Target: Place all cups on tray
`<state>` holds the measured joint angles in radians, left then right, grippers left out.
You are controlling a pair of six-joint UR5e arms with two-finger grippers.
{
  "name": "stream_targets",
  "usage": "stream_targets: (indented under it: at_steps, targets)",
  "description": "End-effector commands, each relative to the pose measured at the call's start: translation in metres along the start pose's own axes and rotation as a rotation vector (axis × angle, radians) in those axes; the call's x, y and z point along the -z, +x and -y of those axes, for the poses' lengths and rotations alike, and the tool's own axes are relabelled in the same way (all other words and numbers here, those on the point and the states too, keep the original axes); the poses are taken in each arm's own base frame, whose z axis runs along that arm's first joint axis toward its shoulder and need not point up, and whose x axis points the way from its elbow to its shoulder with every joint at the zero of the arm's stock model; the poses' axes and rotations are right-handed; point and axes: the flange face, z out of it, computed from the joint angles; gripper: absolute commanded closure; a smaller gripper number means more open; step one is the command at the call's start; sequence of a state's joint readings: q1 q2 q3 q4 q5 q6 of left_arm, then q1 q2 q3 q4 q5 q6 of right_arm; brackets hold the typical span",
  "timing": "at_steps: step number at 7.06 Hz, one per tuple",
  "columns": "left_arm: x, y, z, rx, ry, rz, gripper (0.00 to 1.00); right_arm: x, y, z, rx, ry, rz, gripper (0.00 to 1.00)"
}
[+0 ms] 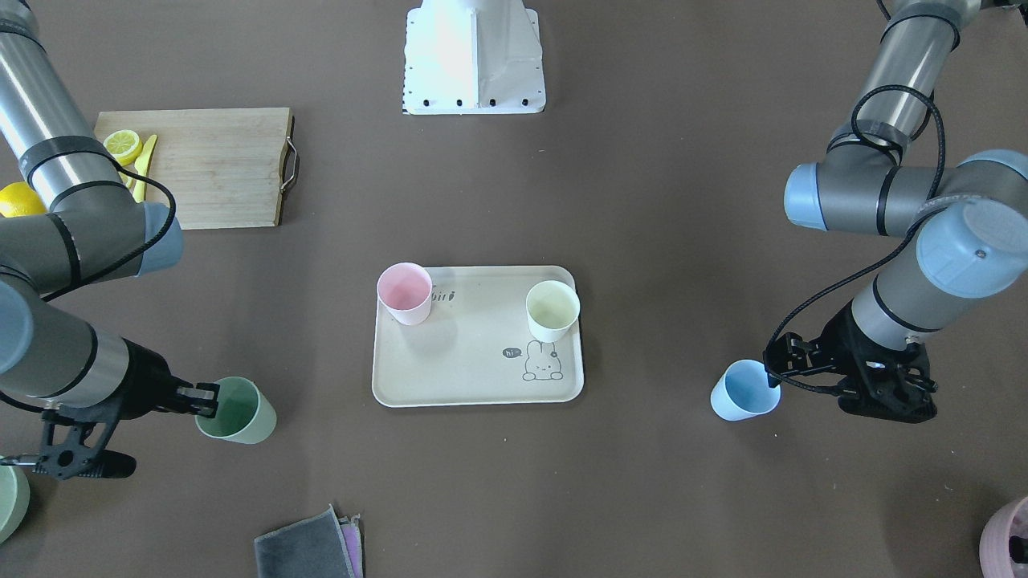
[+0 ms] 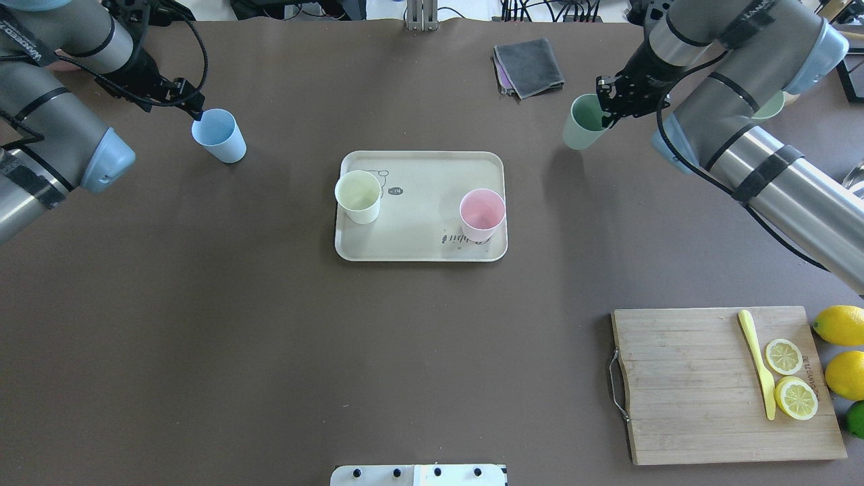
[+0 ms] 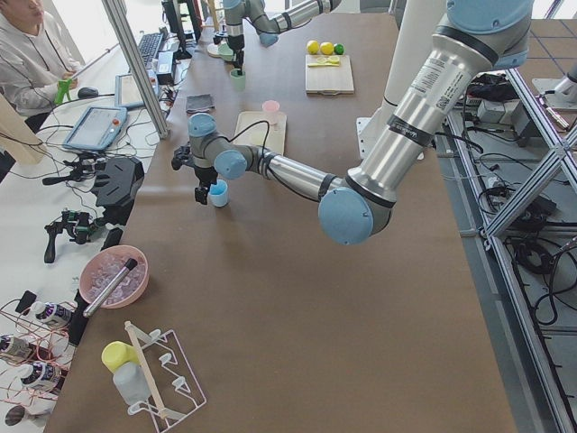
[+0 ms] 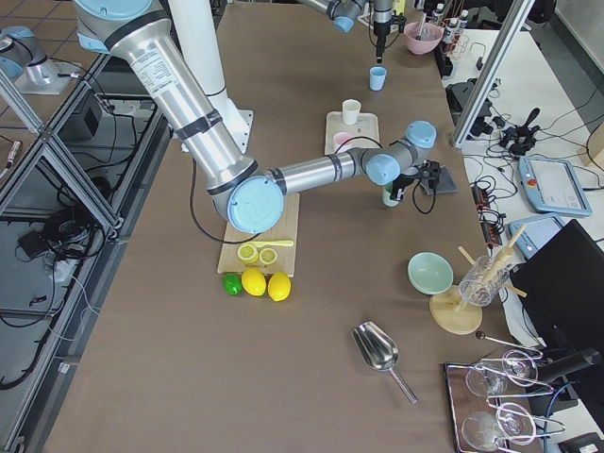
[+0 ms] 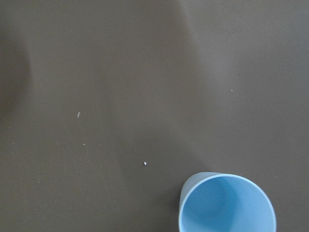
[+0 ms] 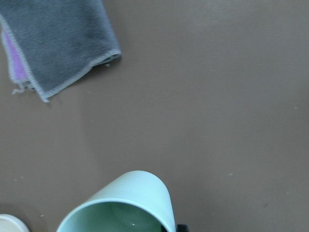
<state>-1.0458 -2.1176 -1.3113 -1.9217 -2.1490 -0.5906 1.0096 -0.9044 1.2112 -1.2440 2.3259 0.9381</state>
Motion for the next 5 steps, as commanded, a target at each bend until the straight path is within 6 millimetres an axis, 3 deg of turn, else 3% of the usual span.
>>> stream_targets:
  at_steps: [1,2,3,4,5]
  targets:
    - [-0.018,0.016,-0.009,0.001,-0.02,-0.011,0.04,-0.023,-0.09,-0.04,0.006,-0.024,0.035,1.0]
    - [-0.022,0.021,-0.011,-0.004,-0.026,-0.012,0.12,-0.027,-0.116,-0.058,0.0,-0.027,0.048,1.0]
    - [-0.034,0.016,-0.014,-0.003,-0.038,-0.003,0.32,-0.031,-0.135,-0.073,0.007,-0.033,0.059,1.0]
    - [-0.043,0.011,-0.016,-0.004,-0.039,0.0,0.7,-0.041,-0.149,-0.085,0.003,-0.037,0.056,1.0]
    - [-0.046,0.016,-0.013,-0.002,-0.042,-0.002,1.0,-0.052,-0.159,-0.096,0.002,-0.024,0.041,1.0]
